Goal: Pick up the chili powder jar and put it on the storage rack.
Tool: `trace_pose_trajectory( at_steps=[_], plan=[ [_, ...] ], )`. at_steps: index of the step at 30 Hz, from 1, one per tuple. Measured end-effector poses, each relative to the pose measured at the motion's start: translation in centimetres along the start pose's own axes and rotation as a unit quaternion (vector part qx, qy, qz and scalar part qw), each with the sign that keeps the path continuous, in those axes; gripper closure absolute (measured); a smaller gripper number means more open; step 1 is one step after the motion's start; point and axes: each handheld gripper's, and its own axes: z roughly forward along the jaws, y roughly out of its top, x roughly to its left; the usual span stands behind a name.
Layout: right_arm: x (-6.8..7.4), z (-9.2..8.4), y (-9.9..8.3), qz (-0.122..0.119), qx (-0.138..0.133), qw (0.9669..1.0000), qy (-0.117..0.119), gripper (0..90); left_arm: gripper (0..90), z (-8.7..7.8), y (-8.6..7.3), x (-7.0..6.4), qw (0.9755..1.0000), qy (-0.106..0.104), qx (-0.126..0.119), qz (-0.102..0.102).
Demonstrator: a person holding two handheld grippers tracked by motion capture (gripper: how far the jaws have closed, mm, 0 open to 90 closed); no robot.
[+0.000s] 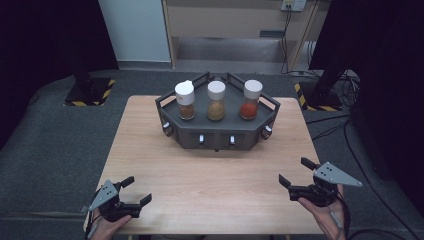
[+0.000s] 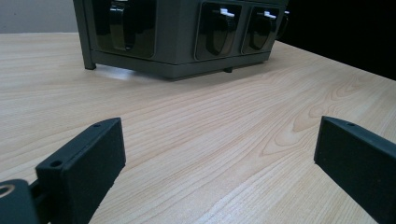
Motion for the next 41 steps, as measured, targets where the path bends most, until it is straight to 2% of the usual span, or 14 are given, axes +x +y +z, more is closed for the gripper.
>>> trace_pose_trajectory(
  at_steps=[10, 20, 28, 41],
  plan=[
    [0.6, 0.1, -2.5, 0.006, 0.008, 0.9999, -0.011, 3.4, 0.7, 0.0, 0.0, 0.0, 1.0000, 0.000, 0.000, 0.000],
    [0.5, 0.6, -3.9, 0.019, 0.017, 0.9996, -0.014, 3.5, 0.7, -0.1, 0.0, 0.0, 1.0000, 0.001, -0.001, 0.002],
    [0.4, 0.8, -4.6, 0.019, 0.023, 0.9995, -0.013, 3.7, 0.7, -0.1, 0.0, 0.0, 1.0000, 0.002, -0.003, 0.003],
    [0.4, 0.8, -4.7, 0.019, 0.027, 0.9994, -0.012, 3.7, 0.7, -0.1, 0.0, 0.0, 1.0000, 0.002, -0.004, 0.003]
  ],
)
